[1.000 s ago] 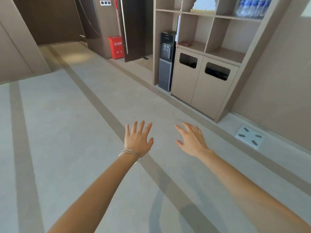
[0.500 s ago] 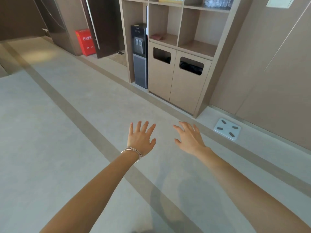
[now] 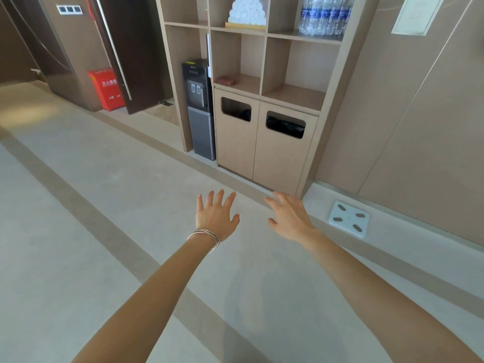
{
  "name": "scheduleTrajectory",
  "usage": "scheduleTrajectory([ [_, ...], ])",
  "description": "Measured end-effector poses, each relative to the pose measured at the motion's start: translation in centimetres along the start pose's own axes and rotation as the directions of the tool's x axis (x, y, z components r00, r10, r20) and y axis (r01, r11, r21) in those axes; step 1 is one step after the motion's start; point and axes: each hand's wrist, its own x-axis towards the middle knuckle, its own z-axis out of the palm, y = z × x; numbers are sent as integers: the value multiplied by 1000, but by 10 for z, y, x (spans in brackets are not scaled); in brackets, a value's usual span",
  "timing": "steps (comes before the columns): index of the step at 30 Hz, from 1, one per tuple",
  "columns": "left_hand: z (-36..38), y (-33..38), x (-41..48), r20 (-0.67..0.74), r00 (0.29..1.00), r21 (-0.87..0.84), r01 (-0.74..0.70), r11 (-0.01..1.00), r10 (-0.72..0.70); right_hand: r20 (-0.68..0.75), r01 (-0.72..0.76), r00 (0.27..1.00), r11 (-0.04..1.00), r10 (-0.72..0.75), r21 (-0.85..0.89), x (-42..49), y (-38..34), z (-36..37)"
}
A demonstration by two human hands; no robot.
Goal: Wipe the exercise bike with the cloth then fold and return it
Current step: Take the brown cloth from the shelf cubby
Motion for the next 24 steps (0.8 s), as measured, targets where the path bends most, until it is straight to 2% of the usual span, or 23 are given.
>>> scheduleTrajectory([
  [5,-5,-34,55,-41,998,57,-47,997,50,-56,8,998,1000,-9,-9,58,-7,-8],
  [12,19,-55,102,3,999,72,-44,996,44,13,-1,1000,1000,1,-28,112,6,12],
  [20,42,-53,196,58,998,78,-27,997,22,36,0,999,1000,1,-31,198,56,23],
  [24,36,-45,269,20,1000,87,-20,996,19,6,-13,1000,1000,13,-11,265,96,7],
])
